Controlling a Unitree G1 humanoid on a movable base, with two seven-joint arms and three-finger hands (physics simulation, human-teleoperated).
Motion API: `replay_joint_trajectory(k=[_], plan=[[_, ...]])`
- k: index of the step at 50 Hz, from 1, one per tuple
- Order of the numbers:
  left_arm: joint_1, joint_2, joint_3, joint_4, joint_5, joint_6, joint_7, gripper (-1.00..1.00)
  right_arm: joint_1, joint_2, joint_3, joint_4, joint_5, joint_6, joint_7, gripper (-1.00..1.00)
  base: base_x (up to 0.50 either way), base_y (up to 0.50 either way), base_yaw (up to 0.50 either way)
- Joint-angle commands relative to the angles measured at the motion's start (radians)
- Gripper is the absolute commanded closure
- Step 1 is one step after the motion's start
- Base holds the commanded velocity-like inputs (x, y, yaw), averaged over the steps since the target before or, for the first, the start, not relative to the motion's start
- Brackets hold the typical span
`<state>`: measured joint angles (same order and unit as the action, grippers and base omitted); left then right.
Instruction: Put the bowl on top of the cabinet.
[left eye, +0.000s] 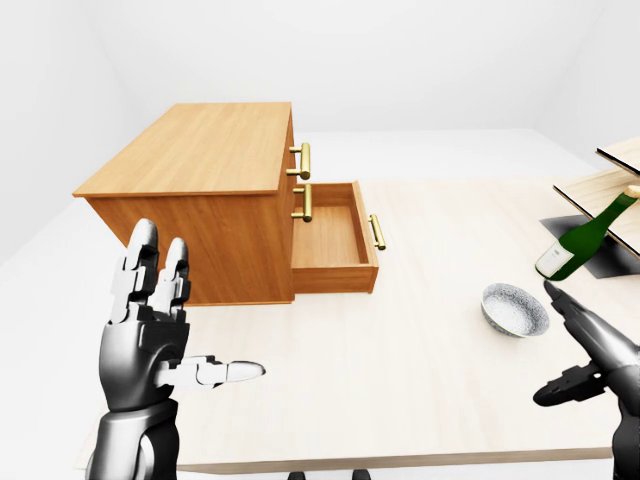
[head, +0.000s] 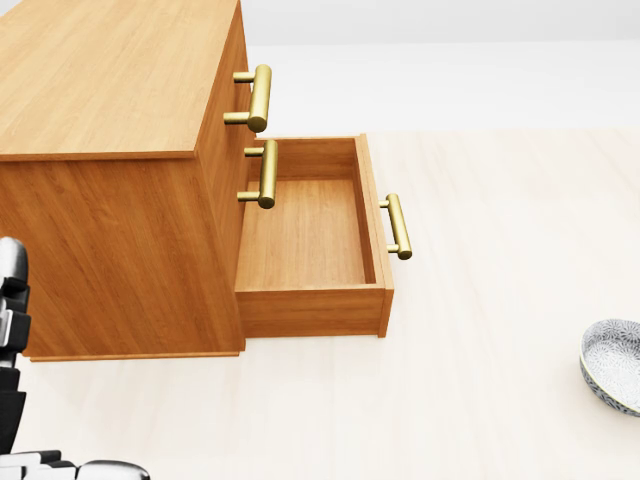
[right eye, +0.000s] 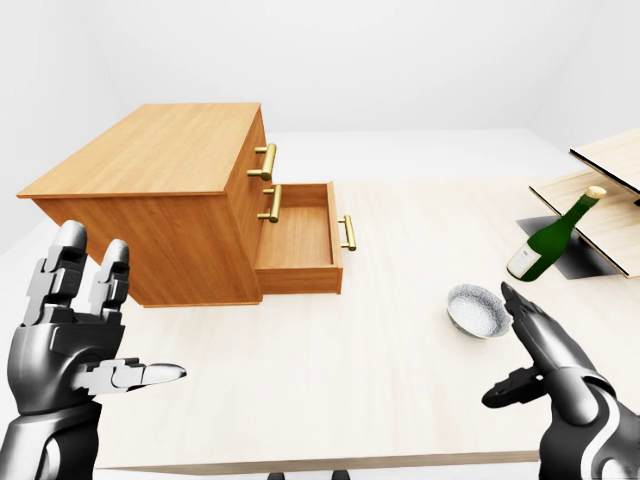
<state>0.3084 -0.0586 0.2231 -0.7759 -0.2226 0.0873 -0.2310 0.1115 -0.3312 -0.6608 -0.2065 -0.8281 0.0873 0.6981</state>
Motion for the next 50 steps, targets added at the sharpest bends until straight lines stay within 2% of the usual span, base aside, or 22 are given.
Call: replay_joint_trajectory(k=[1, 14, 36, 50], plan=[[-0.004, 0.001, 0.002, 0.005, -0.001, 0.000, 0.000, -1.00, -0.021, -0.019, 0.040, 0.047, 0.013, 0.000, 0.000, -1.00, 0.00, 0.00, 0.00], [-0.005, 0.002, -0.004, 0.011, 0.003, 0.000, 0.003, -1.00, -0.044, -0.037, 0.084, 0.083, 0.001, 0.000, 0.000, -1.00, 0.00, 0.00, 0.00], [-0.002, 0.002, -0.002, 0.000, -0.001, 0.000, 0.004, -1.00, -0.018, -0.033, 0.093, 0.118, -0.033, 0.000, 0.000, -1.00, 0.00, 0.00, 0.00], [0.008, 0.001, -0.012, -0.001, 0.005, 0.000, 0.002, -1.00, -0.057, -0.051, 0.135, 0.097, -0.132, 0.000, 0.000, -1.00, 0.00, 0.00, 0.00]])
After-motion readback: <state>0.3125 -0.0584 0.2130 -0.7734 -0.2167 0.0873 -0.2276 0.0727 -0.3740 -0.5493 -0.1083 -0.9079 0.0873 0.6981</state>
